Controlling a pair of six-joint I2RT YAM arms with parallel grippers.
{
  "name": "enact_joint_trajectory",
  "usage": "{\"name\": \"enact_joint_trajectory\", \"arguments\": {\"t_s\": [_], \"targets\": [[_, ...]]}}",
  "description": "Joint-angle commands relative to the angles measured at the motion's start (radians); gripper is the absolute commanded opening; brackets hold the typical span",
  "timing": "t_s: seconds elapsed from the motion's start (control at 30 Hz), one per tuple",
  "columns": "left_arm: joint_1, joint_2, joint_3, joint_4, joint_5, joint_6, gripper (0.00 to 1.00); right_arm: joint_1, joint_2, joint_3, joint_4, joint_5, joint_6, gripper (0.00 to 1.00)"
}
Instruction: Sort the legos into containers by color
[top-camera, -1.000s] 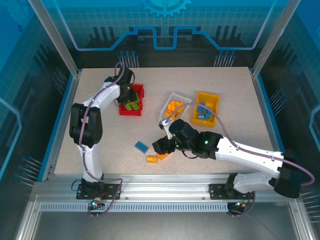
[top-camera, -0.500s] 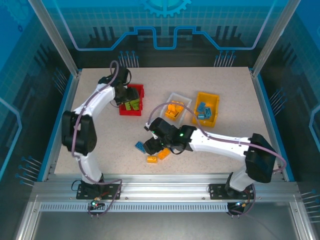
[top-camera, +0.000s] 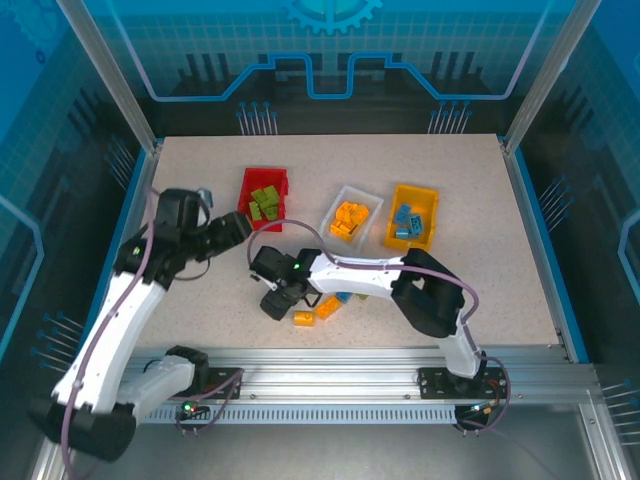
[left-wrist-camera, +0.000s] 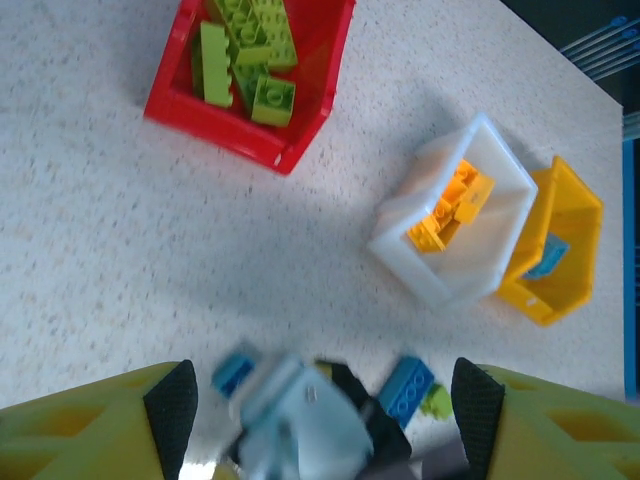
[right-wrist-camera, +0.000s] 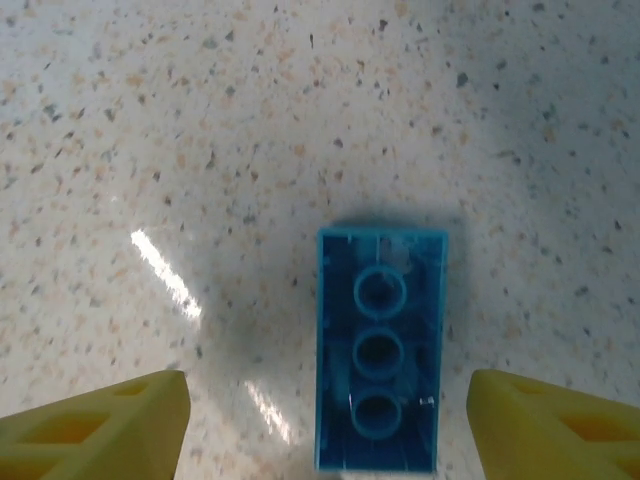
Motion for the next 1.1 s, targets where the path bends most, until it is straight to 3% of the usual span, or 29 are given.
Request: {"name": "enact_joint_trajectory", "arguments": {"t_s": [0.0, 0.23, 0.3, 0.43, 0.53, 0.63, 0.73, 0.87, 1.07], "targets": [[-0.003, -0.118, -0.061, -0.142, 0.06, -0.046, 0.72, 0.0, 0.054, 0.06, -0.077, 0.031, -0.005, 0.7], [-0.002, -0.255, -0.095, -0.195, 0.146, -0.079, 0.72, -0.001, 0.104, 0.075, -0.083, 0.075, 0.013, 0.6], [-0.003, -0.261, -0.099, -0.185, 0.169, -0.082, 0.72, -0.002, 0.106, 0.073, -0.076, 0.08, 0.017, 0.54], [-0.003, -0.265, -0.13, -0.117, 0.246, -0.112, 0.7, -0.002, 0.092, 0.065, -0.069, 0.111, 0.03, 0.31], [-0.007, -0.263, -0.166, -0.025, 0.337, -0.146, 0.7, -0.006, 0.008, 0.021, -0.055, 0.173, 0.051, 0.22], [-0.029, -0.228, -0.184, 0.066, 0.407, -0.174, 0.7, -0.044, -0.143, -0.062, -0.043, 0.229, 0.087, 0.2], [-0.111, -0.149, -0.159, 0.113, 0.381, -0.175, 0.7, -0.137, -0.308, -0.168, -0.056, 0.258, 0.128, 0.2], [-0.304, -0.013, -0.1, 0.186, 0.26, -0.163, 0.7, -0.368, -0.495, -0.326, -0.067, 0.223, 0.168, 0.2], [-0.59, 0.206, 0.018, 0.301, 0.021, -0.154, 0.7, -0.721, -0.552, -0.368, -0.053, 0.086, 0.158, 0.22]]}}
